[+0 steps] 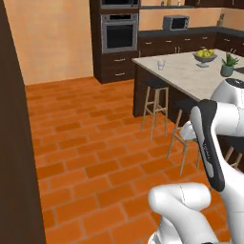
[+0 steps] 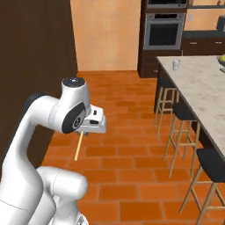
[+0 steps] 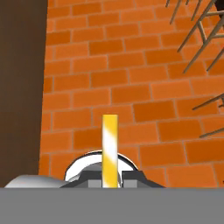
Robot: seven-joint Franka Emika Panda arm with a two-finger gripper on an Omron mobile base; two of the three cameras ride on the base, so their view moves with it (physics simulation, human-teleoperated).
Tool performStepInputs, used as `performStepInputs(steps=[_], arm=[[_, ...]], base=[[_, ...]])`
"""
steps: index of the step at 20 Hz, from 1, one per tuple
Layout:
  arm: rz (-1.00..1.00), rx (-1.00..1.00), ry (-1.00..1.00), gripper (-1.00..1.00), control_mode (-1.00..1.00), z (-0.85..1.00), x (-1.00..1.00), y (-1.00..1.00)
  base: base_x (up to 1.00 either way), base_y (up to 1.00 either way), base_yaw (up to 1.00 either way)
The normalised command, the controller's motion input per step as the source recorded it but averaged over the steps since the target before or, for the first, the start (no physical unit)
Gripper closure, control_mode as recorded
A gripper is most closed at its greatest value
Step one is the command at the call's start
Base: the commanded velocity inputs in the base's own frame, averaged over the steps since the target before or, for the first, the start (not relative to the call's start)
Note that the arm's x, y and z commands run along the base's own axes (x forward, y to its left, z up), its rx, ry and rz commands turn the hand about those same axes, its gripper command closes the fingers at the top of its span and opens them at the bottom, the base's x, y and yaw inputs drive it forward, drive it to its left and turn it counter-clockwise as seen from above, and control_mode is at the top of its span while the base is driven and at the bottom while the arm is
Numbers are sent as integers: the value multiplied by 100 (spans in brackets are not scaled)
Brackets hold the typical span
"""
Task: Take a straw from the drawer in front and place it inside the glass cup on the dining counter.
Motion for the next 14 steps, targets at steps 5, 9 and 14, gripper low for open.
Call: performStepInputs(steps=[5, 9, 14], arm=[[0, 0, 0, 100, 100, 0, 0, 0], [0, 0, 0, 100, 100, 0, 0, 0], [0, 0, 0, 100, 100, 0, 0, 0]], base=[[100, 74, -36], [100, 59, -30], [100, 58, -30]])
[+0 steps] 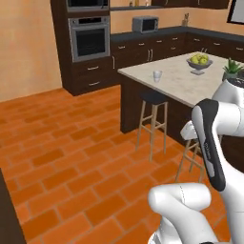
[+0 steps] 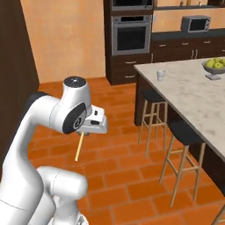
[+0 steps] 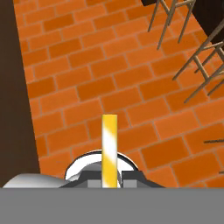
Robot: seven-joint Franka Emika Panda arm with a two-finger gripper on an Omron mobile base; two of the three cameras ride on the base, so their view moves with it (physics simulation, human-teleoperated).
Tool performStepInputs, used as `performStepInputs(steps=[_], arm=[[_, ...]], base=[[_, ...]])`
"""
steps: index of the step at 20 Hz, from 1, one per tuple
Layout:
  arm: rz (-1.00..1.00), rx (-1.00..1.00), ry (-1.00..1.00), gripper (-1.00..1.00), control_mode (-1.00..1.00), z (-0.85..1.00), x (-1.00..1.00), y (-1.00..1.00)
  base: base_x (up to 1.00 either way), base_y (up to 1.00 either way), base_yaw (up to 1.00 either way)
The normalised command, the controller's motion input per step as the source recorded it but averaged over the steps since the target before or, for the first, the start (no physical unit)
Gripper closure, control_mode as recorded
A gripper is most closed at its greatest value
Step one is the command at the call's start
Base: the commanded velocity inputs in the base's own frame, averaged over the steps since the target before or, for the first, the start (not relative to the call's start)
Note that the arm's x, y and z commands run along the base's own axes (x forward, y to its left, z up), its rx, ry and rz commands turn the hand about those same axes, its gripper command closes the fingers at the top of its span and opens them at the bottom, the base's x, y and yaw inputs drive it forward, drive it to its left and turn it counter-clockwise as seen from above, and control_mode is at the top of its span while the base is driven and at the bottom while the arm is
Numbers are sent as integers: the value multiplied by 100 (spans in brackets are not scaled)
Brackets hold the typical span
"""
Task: Take a straw from the drawer in front and place it inside the glass cup on the dining counter.
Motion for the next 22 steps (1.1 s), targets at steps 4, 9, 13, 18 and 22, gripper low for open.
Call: performStepInputs(steps=[4, 9, 13, 18, 22], arm=[[0, 0, 0, 100, 100, 0, 0, 0], [0, 0, 0, 100, 100, 0, 0, 0], [0, 0, 0, 100, 100, 0, 0, 0], [0, 0, 0, 100, 100, 0, 0, 0], [0, 0, 0, 100, 100, 0, 0, 0]], base=[[100, 59, -31], [100, 62, -35], [100, 66, -40], [100, 70, -46], [100, 71, -49]])
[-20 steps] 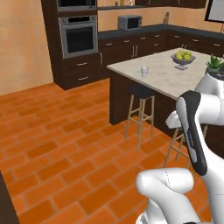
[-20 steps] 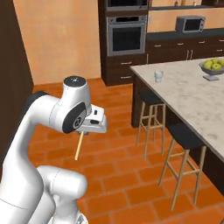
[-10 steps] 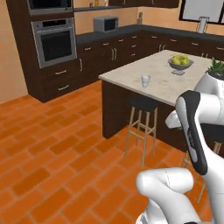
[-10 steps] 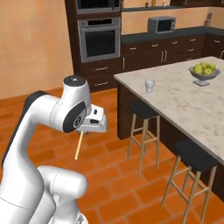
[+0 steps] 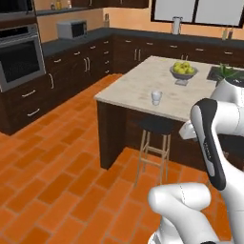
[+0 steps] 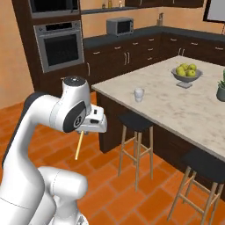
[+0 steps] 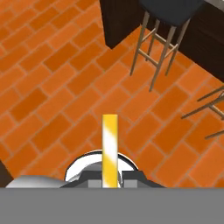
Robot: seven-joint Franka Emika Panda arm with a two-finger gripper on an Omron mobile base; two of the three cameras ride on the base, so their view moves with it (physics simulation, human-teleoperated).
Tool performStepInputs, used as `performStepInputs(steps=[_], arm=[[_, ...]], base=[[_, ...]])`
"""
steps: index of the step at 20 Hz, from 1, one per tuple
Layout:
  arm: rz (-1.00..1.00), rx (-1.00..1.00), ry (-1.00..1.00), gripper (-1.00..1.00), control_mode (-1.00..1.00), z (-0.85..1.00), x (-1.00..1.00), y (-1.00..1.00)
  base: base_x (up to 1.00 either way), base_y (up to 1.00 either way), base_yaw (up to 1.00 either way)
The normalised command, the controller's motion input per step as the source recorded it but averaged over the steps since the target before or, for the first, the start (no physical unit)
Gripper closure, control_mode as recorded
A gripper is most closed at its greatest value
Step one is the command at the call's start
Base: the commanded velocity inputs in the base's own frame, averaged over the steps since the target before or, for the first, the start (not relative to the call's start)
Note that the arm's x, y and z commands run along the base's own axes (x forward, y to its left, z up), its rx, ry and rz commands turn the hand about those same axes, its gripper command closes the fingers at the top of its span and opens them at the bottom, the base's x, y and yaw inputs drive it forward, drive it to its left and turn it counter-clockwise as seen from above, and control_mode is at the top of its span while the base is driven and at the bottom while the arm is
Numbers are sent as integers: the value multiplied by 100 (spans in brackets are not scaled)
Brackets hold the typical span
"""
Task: Take a straw from the drawer in front and place it inside the glass cup on the dining counter.
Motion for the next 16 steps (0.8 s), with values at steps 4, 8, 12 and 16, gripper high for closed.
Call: performStepInputs(steps=[4, 8, 12, 16], arm=[[0, 0, 0, 100, 100, 0, 0, 0], [0, 0, 0, 100, 100, 0, 0, 0], [0, 0, 0, 100, 100, 0, 0, 0], [0, 0, 0, 100, 100, 0, 0, 0]], base=[[95, 71, -52], [85, 70, -56], [80, 55, -57], [83, 36, -52]])
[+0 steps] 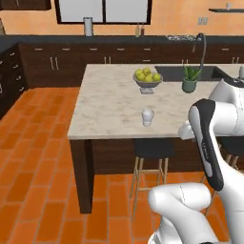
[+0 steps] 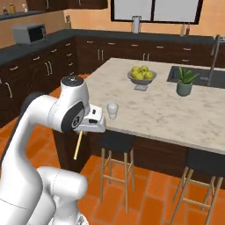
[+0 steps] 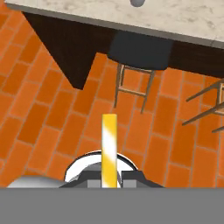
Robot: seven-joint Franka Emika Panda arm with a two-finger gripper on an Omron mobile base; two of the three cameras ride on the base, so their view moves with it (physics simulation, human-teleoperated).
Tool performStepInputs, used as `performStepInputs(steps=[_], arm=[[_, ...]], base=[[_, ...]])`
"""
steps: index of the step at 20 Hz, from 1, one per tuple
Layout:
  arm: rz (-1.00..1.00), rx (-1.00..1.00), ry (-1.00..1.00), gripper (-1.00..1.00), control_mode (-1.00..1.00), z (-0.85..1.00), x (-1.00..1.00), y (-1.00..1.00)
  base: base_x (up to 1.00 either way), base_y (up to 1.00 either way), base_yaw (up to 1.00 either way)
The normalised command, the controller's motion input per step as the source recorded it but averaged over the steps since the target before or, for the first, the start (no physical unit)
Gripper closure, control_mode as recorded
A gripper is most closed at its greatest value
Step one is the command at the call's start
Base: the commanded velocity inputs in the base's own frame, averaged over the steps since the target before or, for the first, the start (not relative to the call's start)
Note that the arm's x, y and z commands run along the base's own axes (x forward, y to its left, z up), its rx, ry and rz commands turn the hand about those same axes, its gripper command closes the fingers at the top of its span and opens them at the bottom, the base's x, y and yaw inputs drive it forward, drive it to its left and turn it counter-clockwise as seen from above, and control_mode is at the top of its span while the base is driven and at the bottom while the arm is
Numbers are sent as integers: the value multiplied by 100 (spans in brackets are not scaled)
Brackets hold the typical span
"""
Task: Take a straw from the drawer in front and place it inside the glass cup on the dining counter.
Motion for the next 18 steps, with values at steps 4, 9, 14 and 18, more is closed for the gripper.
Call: performStepInputs(steps=[4, 9, 14, 18], arm=[[0, 0, 0, 100, 100, 0, 0, 0], [0, 0, 0, 100, 100, 0, 0, 0], [0, 0, 0, 100, 100, 0, 0, 0], [-3, 14, -7, 100, -100, 93, 10, 3]], base=[[84, 43, -47], [91, 52, -36], [74, 35, -23], [0, 0, 0]])
